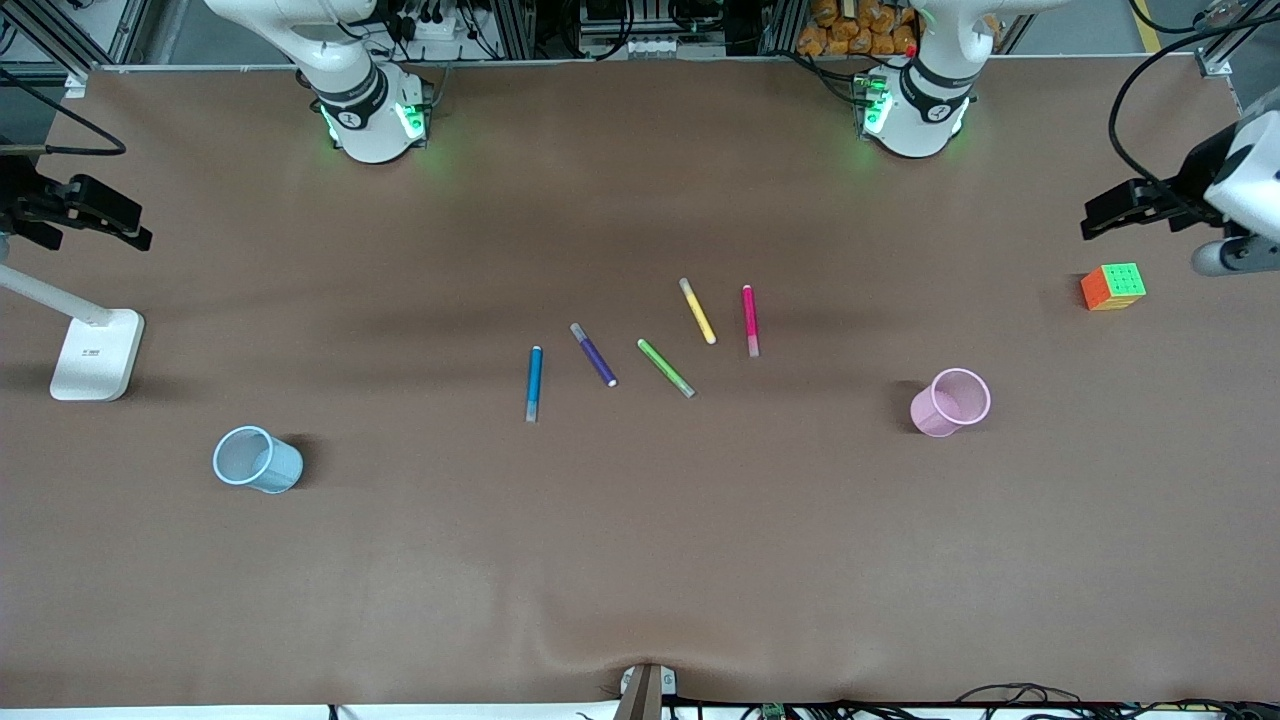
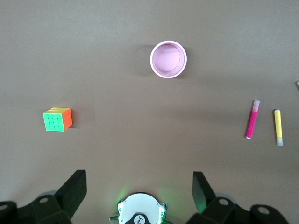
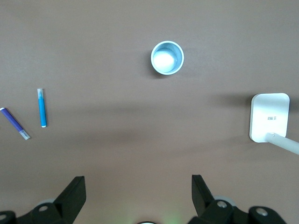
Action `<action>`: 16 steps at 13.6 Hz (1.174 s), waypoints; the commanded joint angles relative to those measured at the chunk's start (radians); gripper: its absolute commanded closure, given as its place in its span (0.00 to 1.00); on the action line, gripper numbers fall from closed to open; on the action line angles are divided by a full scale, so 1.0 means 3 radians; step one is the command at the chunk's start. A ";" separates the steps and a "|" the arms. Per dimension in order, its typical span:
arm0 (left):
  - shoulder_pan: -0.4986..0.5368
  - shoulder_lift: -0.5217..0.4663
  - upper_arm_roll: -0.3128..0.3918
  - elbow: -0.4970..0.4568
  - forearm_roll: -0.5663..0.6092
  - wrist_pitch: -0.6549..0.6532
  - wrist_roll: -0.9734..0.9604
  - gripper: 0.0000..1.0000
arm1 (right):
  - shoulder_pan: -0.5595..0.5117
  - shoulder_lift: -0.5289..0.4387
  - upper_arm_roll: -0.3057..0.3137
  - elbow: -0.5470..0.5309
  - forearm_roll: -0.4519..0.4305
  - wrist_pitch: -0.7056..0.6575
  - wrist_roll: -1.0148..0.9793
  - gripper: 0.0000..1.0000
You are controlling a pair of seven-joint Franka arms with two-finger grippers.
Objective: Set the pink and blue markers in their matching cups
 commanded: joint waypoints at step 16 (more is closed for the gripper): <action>-0.0582 0.1094 -0.0224 0.0053 -0.0315 0.0309 -0.0774 0.00 | 0.0035 0.0055 -0.0012 0.0009 0.0044 -0.0033 -0.0031 0.00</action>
